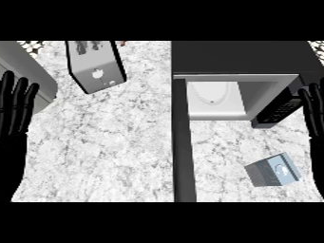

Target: Pick up the milk, place it into the microwave and close the microwave

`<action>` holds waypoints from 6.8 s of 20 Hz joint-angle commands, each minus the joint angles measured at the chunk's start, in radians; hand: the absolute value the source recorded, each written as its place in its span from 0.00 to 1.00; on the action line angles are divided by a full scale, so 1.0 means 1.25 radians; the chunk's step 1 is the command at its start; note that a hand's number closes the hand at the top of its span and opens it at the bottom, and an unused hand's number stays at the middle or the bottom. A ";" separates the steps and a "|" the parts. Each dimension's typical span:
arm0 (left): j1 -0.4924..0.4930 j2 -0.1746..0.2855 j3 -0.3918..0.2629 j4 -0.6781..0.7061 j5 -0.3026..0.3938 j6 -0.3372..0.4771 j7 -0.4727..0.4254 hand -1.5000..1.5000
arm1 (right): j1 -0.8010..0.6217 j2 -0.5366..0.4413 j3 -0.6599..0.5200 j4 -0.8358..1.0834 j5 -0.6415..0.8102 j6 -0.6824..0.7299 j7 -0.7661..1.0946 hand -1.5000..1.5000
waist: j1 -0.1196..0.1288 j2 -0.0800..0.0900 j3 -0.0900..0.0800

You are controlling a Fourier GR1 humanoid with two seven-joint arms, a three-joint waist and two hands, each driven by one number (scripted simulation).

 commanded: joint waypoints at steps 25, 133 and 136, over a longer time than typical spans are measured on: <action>0.397 -0.066 -0.051 -0.137 0.088 -0.102 -0.050 0.00 | 0.429 0.065 0.240 -0.196 0.085 -0.058 -0.129 0.00 | 0.001 0.020 -0.008; 0.627 -0.080 0.061 -0.163 0.151 -0.261 -0.216 0.00 | 0.118 -0.013 0.019 0.640 -0.100 0.210 -0.559 1.00 | -0.005 0.018 -0.008; 0.650 -0.081 0.079 -0.084 0.154 -0.315 -0.306 0.00 | 0.189 -0.010 0.037 0.466 -0.131 0.192 -0.445 1.00 | -0.005 0.017 -0.009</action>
